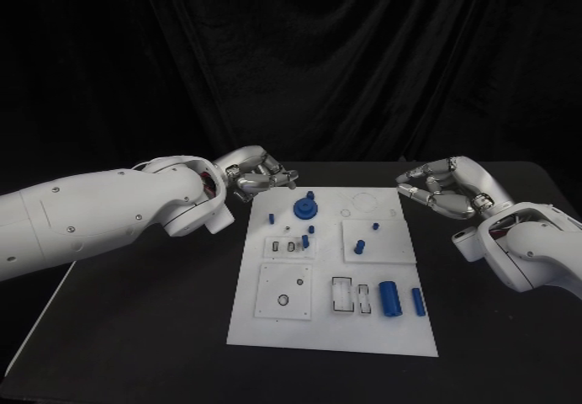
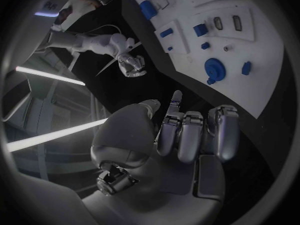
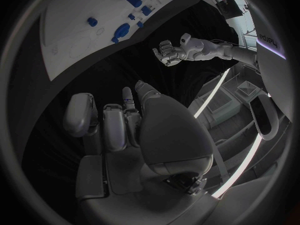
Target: Assemble the parts on the task board
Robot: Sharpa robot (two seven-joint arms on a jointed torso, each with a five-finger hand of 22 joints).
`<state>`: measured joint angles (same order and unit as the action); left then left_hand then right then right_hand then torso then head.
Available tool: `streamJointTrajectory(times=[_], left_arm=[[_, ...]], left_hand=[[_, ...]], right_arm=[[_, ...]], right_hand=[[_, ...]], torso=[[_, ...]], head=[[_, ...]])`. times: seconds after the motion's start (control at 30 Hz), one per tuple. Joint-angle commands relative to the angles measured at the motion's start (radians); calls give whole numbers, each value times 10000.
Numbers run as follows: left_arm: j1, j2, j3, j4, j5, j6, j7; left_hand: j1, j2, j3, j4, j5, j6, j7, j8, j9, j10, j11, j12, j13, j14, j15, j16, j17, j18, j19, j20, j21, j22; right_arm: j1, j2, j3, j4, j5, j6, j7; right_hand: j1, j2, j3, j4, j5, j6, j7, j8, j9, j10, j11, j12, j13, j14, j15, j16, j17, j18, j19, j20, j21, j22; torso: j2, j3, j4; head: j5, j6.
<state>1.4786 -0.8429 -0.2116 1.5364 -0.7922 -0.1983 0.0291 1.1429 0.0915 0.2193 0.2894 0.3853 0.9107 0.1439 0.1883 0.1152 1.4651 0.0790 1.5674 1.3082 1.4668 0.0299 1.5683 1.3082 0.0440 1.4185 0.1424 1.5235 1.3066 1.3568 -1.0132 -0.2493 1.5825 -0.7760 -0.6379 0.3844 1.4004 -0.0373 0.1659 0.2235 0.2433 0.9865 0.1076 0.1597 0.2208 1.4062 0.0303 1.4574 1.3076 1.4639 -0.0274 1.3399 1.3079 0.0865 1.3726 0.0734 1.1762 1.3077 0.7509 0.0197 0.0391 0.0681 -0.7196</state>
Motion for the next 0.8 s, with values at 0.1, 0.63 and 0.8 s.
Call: streamJointTrajectory(times=[0.1,0.63,0.8], left_arm=[[25,193,11,278,-3764,209,-2383],[28,1145,15,488,-5215,2595,-5509],[26,1608,15,242,-4771,3073,-5668]], left_hand=[[-80,-187,-231,-8,-583,251,-97,153,258,1057,-151,34,2626,1040,-141,25,2626,-336,1144,-121,363,2226],[-362,-138,-852,-266,-1270,479,-521,1198,2338,1057,-589,34,2626,1040,-636,25,2626,-440,1523,-591,473,2642],[-426,-67,-940,-417,-1267,252,-682,2031,3900,1057,-761,34,2626,1040,-775,25,2626,-440,1523,-741,473,2642]], right_arm=[[-78,22,9,-109,202,-355,210],[-184,73,9,-291,-115,-417,-83],[-203,125,9,-342,-126,-340,-138]], right_hand=[[115,10,11,58,57,66,4,-26,9,43,-6,27,750,319,-89,12,913,57,75,10,19,824],[119,23,28,62,120,133,-21,-18,16,76,-34,31,744,331,-121,-56,846,67,110,-23,-42,793],[109,24,27,70,127,132,-22,-23,14,47,-36,6,701,327,-125,-86,821,72,107,-29,-70,779]], torso=[[-114,156,-66],[-218,259,-130],[-208,317,-127]], head=[[124,-114],[196,-299],[243,-377]])
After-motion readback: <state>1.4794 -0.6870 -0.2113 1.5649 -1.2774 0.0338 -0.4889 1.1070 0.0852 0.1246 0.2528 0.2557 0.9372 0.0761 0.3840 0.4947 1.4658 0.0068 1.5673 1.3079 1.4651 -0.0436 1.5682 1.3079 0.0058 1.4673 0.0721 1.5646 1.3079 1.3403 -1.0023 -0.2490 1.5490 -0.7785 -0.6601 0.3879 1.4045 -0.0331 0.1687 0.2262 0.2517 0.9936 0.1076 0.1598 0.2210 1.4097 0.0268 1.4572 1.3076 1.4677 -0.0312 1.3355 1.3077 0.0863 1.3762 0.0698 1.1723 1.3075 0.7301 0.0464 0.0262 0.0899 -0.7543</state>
